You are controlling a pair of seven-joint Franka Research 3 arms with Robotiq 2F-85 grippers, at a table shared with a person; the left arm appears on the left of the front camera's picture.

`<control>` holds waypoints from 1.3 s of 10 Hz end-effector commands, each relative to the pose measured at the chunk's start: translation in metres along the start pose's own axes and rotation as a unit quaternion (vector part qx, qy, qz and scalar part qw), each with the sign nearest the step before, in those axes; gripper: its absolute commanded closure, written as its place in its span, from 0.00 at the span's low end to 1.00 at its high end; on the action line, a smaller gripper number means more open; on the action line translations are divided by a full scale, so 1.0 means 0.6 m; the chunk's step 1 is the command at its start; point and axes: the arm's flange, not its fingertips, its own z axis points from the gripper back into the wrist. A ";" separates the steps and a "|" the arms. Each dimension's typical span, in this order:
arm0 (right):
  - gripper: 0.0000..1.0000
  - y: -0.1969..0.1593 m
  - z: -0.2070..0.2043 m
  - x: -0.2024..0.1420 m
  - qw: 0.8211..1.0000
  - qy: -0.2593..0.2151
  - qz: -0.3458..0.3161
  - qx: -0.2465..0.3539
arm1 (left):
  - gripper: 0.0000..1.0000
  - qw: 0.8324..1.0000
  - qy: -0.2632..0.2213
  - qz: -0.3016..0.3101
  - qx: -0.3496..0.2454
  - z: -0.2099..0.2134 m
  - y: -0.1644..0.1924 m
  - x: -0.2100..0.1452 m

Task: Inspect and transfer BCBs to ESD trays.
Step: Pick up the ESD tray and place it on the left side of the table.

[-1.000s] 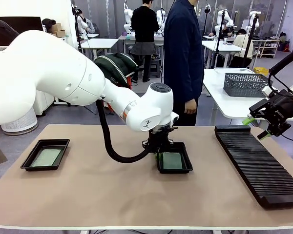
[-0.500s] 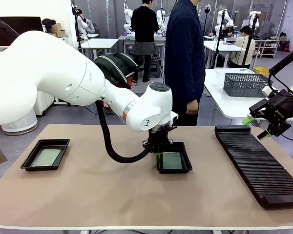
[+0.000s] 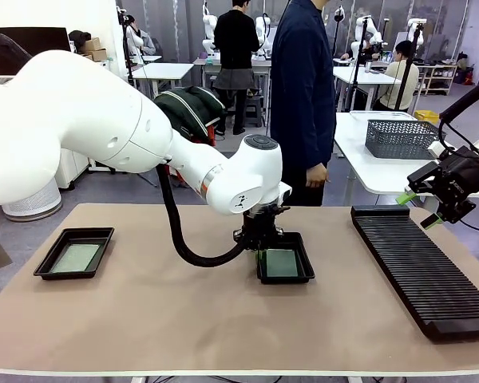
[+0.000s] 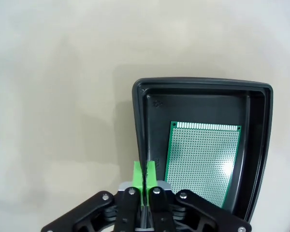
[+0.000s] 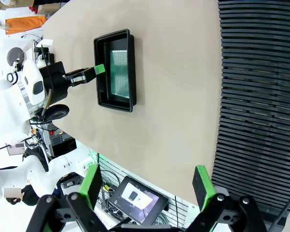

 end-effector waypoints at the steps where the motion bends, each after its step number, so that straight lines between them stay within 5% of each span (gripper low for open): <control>1: 0.00 0.001 -0.004 -0.004 1.000 -0.011 -0.009 -0.003 | 1.00 1.000 0.001 -0.002 0.002 -0.004 0.002 -0.003; 5: 0.00 0.001 -0.004 -0.004 1.000 -0.011 -0.009 -0.003 | 0.97 1.000 0.000 0.000 0.000 0.000 0.000 0.000; 13: 0.00 0.001 -0.004 -0.004 1.000 -0.011 -0.009 -0.003 | 0.97 0.981 0.003 0.034 -0.193 0.018 0.195 0.051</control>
